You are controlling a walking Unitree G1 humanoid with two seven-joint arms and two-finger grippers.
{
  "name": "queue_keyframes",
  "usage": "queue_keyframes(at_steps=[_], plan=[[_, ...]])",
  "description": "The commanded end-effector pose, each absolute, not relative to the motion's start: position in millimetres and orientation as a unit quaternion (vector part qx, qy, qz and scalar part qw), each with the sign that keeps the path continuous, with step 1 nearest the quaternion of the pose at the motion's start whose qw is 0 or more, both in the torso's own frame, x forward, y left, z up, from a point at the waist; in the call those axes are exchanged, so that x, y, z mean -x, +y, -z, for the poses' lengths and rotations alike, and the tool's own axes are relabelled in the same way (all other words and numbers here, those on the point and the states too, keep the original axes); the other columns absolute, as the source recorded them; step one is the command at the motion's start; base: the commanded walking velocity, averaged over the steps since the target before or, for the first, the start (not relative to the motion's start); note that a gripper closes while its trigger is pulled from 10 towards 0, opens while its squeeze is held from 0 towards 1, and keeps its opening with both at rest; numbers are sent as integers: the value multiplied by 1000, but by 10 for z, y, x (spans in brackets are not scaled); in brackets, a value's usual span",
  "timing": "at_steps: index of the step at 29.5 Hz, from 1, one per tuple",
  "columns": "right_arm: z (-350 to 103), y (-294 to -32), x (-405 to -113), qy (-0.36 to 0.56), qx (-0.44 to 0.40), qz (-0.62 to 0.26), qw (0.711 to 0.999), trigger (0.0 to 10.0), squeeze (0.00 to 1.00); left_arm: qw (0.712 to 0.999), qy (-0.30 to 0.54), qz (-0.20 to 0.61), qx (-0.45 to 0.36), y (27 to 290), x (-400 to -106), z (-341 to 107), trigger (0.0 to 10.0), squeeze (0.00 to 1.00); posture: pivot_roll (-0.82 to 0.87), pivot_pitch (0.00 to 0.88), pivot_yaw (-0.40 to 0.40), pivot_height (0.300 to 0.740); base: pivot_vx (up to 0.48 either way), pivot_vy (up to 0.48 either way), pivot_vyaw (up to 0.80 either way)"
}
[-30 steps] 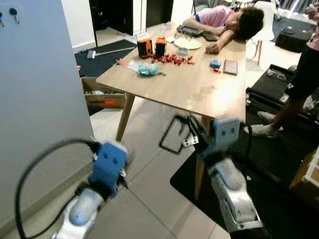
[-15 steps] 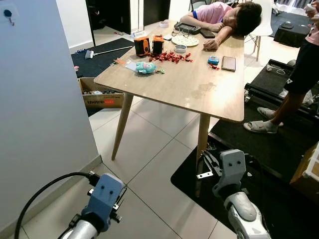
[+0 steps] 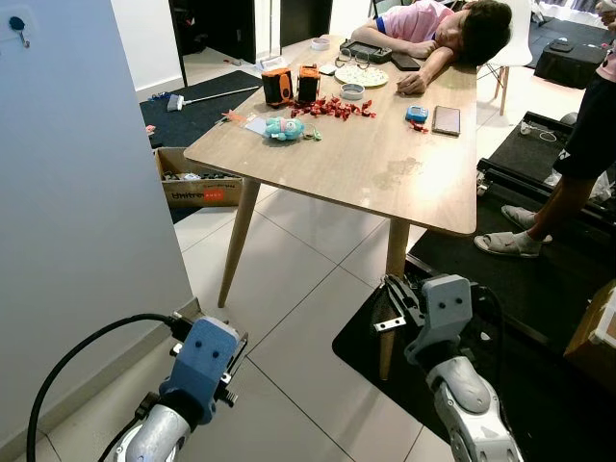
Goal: Hang keys on a hook
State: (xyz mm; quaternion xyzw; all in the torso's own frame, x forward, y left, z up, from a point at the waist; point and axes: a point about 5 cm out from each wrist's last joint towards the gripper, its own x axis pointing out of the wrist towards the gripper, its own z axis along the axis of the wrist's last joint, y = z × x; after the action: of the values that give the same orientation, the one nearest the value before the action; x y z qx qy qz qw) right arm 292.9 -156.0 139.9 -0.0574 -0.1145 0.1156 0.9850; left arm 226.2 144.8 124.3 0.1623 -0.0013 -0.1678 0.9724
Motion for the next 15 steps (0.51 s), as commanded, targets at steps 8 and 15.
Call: queue_keyframes(at_steps=[8, 15], plan=[[-1404, -1511, -2936, -121, 60, -120, 984, 10000, 0, 975, -1, 159, -157, 1432, -2297, -1219, 10000, 0, 137, 114, -17, 740, 0, 0, 0], [-1392, -1511, -2939, -119, 47, -117, 985, 10000, 0, 976, 0, 158, -150, 1423, -2302, -1228, 10000, 0, 135, 111, -16, 740, 0, 0, 0]])
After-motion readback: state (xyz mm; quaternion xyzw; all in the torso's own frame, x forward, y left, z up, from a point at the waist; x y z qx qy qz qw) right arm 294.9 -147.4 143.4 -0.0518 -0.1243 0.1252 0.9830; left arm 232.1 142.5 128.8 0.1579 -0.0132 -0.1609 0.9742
